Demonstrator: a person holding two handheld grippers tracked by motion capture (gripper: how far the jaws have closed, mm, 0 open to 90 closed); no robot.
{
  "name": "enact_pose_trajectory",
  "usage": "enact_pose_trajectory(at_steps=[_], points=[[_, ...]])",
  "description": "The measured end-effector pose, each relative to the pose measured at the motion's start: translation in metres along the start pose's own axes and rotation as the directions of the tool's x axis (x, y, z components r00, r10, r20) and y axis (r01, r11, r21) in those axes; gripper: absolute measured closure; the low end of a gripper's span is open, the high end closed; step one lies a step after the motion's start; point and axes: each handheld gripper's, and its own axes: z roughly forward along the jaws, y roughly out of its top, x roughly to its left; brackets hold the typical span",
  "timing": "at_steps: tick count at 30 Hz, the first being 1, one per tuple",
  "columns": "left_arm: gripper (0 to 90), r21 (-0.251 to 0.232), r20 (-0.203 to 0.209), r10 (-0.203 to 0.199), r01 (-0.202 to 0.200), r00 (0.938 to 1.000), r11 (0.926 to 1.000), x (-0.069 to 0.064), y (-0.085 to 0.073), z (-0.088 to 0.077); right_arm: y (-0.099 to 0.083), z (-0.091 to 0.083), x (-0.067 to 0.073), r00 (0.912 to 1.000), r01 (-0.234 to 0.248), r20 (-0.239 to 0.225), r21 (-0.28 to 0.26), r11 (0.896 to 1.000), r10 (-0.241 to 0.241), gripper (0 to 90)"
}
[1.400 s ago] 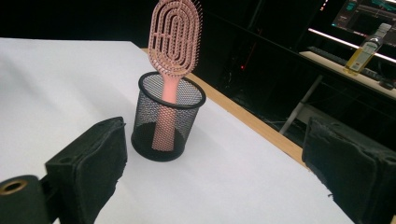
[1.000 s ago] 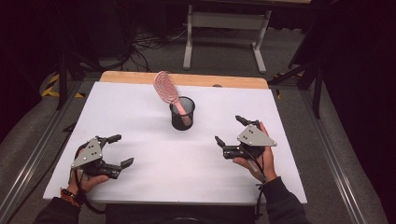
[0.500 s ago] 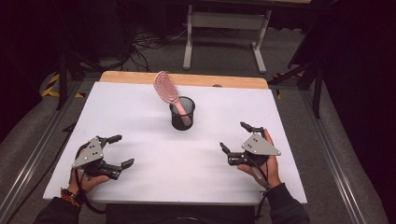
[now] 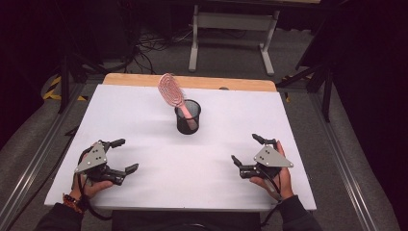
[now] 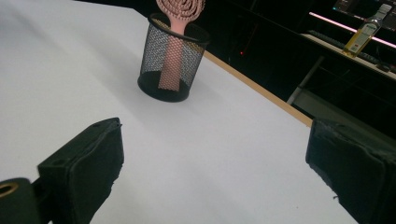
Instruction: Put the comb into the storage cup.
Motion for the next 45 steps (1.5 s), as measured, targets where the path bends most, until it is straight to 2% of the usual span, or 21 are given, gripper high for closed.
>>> enact_pose_trajectory(at_steps=[8,9,10,12,17,24,31,42,45], points=[[5.7,0.005,-0.005,0.007,-0.007,1.0,1.0,0.0,0.0,0.001,-0.02,-0.003,-0.002,0.9998,-0.012,0.016,0.016,1.0,0.012,4.7],[5.7,0.005,-0.006,0.005,-0.005,1.0,1.0,0.0,0.0,0.0,-0.022,-0.004,-0.003,0.9996,-0.025,0.013,0.013,1.0,0.025,4.8],[5.6,0.004,-0.007,0.001,-0.001,1.0,1.0,0.0,0.0,0.0,-0.025,-0.005,-0.004,0.9992,-0.037,0.016,0.018,0.999,0.037,4.7],[5.5,0.0,-0.008,0.001,-0.001,1.0,1.0,0.0,0.0,0.001,-0.031,-0.005,-0.004,0.9991,-0.031,0.029,0.036,0.999,0.03,4.9],[5.5,0.007,-0.006,0.013,-0.013,0.9999,0.9999,0.0,0.0,0.001,-0.041,-0.002,-0.004,0.9991,-0.036,0.025,0.066,0.997,0.035,5.0],[5.5,0.009,-0.012,0.02,-0.02,0.9997,0.9998,-0.002,0.001,0.002,-0.04,-0.003,-0.002,0.9988,-0.045,0.022,0.038,0.998,0.045,5.1],[5.7,0.013,-0.015,0.026,-0.026,0.9995,0.9996,-0.003,0.001,0.002,-0.032,-0.006,0.003,0.9979,-0.052,0.04,0.009,0.999,0.051,5.5],[5.9,0.013,-0.018,0.024,-0.023,0.9996,0.9996,-0.002,0.001,0.002,-0.029,0.002,0.008,0.997,-0.07,0.034,0.013,0.997,0.07,5.5],[5.8,0.012,-0.02,0.022,-0.022,0.9995,0.9997,-0.002,0.001,0.003,-0.029,0.003,0.011,0.9977,-0.063,0.025,0.021,0.998,0.062,5.7]])
